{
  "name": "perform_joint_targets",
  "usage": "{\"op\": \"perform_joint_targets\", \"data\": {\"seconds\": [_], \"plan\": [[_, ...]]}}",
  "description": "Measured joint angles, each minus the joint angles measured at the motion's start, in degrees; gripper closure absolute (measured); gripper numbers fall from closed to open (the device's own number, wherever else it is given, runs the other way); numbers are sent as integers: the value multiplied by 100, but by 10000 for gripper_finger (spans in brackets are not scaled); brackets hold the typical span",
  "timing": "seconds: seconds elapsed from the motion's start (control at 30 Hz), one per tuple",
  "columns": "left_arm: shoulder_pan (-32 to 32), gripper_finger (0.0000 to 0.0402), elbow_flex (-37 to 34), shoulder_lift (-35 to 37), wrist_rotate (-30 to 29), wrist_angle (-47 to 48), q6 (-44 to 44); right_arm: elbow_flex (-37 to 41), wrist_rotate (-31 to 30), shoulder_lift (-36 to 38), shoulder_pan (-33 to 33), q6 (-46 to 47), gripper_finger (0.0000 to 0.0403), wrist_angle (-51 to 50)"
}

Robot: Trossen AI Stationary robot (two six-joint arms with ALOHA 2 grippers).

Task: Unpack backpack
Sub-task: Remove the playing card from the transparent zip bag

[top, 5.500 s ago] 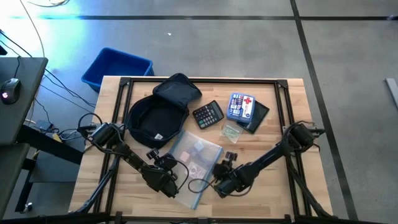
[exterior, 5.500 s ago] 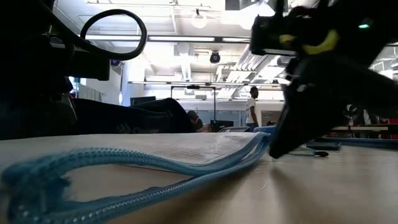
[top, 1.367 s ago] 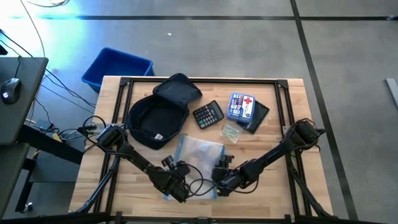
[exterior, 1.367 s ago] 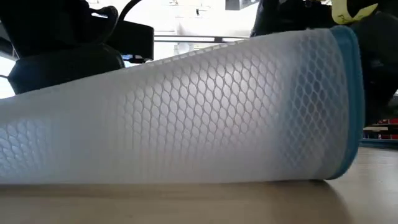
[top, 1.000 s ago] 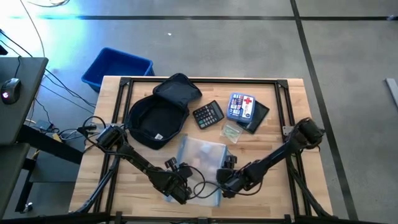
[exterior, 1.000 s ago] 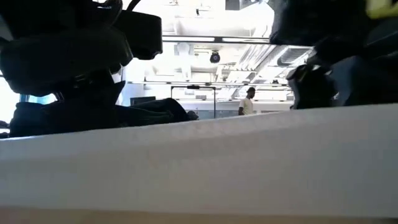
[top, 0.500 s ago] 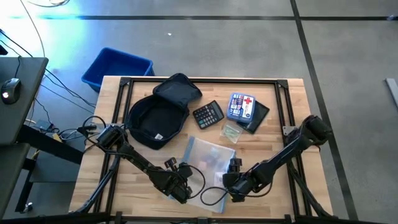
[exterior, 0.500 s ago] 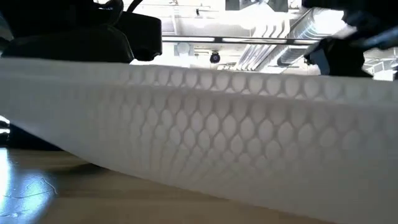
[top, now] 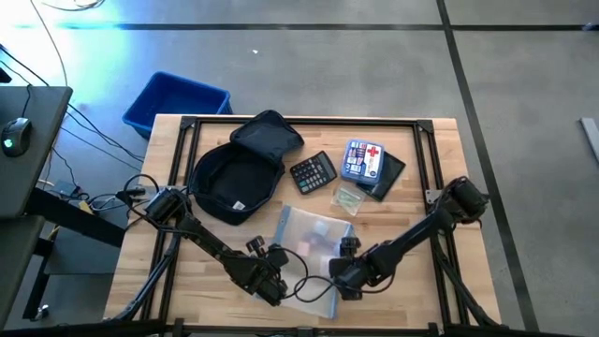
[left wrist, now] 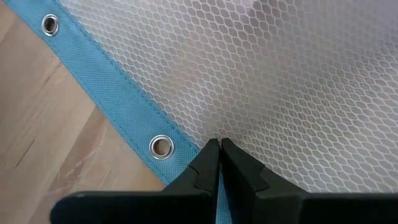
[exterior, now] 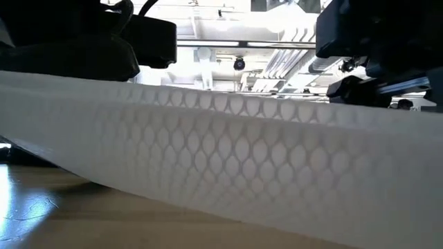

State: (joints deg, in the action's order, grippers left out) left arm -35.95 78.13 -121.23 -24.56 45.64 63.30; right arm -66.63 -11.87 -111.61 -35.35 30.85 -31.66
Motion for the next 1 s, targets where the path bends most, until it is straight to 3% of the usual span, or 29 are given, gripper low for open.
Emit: {"op": "perform_joint_targets", "data": {"seconds": [0.37, 0.67, 0.8, 1.0], "plan": [[-35, 402, -31, 166, 38, 559, 331, 17, 109, -1, -5, -43, 58, 83], [-100, 402, -35, 164, -63, 570, 425, 15, -30, -31, -42, 58, 132, 354], [-100, 402, -33, 166, -69, 523, 504, -163, 51, -50, -29, 67, 130, 107], [-99, 402, -31, 169, -97, 487, 504, -677, 96, -80, 36, 257, 91, -584]]}}
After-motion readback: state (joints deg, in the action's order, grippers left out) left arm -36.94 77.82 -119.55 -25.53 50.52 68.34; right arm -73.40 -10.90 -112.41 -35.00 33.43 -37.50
